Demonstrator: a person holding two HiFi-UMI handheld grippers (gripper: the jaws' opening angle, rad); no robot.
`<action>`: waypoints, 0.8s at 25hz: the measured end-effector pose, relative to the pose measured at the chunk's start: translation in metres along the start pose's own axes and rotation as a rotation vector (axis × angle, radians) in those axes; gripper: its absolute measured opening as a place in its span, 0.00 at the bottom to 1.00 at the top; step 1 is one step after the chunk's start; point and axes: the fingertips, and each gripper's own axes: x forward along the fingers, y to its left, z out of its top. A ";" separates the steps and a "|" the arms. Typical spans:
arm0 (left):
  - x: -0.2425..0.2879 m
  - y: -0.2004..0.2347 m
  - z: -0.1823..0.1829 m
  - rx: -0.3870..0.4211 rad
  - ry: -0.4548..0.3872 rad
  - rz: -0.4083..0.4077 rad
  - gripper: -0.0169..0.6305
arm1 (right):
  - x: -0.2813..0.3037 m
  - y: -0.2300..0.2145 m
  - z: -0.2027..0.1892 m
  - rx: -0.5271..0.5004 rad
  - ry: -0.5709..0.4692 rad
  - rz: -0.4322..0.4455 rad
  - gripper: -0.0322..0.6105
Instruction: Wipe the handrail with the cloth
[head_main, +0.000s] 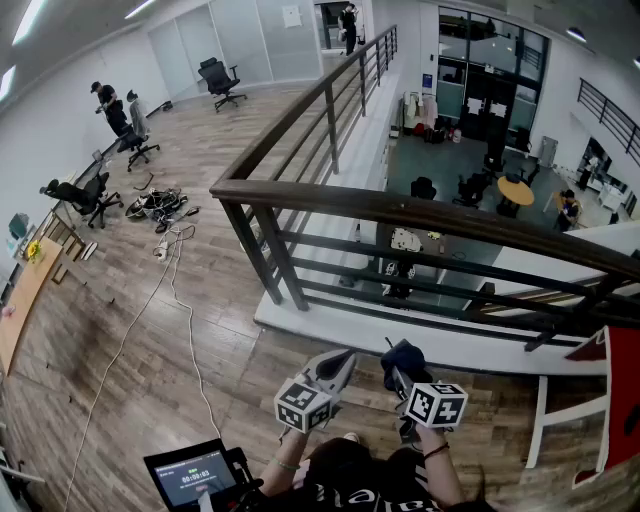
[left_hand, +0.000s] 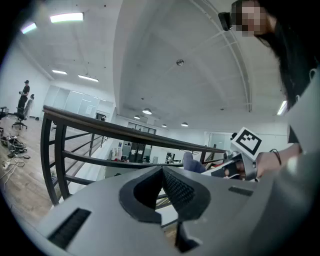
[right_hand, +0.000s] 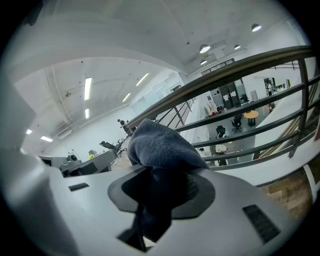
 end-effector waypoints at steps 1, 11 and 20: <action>0.001 0.004 0.002 -0.009 -0.007 -0.003 0.03 | 0.004 0.002 0.004 -0.003 0.002 -0.003 0.21; 0.031 0.050 0.011 -0.037 -0.006 0.006 0.03 | 0.055 0.003 0.078 -0.060 -0.033 -0.014 0.21; 0.087 0.110 0.029 -0.040 -0.008 0.089 0.03 | 0.131 -0.002 0.207 -0.113 -0.132 0.067 0.21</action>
